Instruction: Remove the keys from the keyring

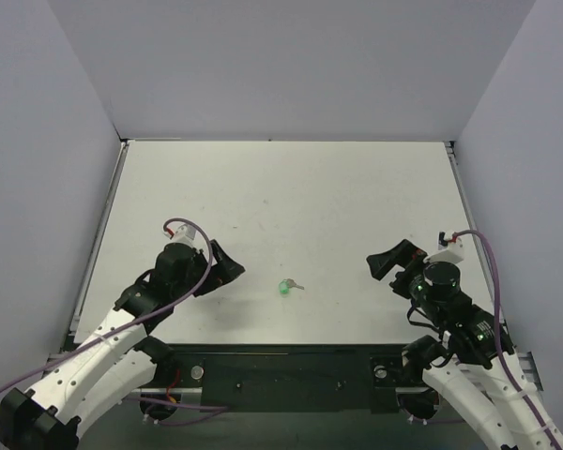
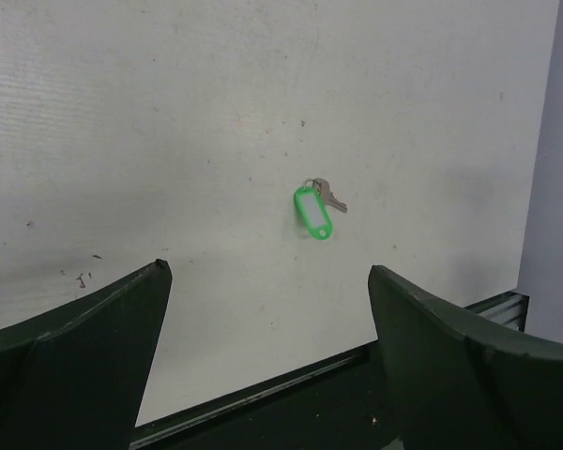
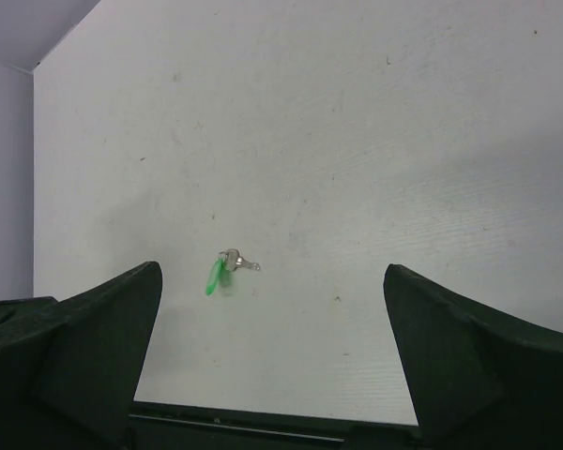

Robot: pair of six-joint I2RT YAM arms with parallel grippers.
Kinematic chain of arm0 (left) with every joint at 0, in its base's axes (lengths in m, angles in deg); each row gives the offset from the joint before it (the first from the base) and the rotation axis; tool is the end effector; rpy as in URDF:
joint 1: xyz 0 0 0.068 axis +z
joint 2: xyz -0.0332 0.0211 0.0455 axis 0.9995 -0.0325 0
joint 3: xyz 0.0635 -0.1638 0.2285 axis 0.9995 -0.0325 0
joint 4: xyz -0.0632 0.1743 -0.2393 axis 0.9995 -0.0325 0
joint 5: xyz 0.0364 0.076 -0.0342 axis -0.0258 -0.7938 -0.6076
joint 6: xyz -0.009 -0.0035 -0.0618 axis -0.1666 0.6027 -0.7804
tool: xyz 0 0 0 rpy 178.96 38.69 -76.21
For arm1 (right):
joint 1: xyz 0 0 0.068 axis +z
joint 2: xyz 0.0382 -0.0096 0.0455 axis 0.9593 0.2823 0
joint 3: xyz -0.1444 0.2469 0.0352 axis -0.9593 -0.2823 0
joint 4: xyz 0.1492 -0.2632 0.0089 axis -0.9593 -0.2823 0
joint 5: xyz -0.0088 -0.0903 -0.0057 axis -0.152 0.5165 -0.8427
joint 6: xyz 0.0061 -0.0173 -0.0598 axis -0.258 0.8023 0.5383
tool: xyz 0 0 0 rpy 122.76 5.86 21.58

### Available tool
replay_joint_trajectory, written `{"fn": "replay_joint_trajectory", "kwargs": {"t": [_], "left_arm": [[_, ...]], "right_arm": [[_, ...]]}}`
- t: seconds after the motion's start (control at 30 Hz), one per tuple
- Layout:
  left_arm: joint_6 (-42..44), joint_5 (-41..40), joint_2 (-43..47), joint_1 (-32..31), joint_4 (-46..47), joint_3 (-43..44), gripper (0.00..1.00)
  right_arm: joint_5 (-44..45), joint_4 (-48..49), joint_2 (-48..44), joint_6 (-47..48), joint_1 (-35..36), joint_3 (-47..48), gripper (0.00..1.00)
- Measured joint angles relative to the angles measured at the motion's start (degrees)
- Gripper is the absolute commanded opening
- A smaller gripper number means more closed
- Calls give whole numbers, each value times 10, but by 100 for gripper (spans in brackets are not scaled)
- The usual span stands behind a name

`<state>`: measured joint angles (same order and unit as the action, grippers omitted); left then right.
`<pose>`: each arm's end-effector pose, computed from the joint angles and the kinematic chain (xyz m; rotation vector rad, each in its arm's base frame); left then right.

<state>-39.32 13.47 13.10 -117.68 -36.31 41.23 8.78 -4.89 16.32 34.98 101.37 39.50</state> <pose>0.1778 -0.1034 0.2307 -0.4143 2.2671 -0.8301 0.1341 0.0635 0.3195 0.4166 1.8470 0.7961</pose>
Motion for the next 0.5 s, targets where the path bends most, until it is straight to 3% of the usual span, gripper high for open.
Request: {"fn": "replay_joint_trajectory", "kwargs": {"t": [0.27, 0.5], "left_arm": [[-20, -50, -63, -28, -29, 0, 97], [-45, -44, -10, -54, 23, -63, 94]], "right_arm": [[-14, -14, 54, -13, 0, 0, 97], [-69, -4, 118, -28, 0, -6, 93]]}}
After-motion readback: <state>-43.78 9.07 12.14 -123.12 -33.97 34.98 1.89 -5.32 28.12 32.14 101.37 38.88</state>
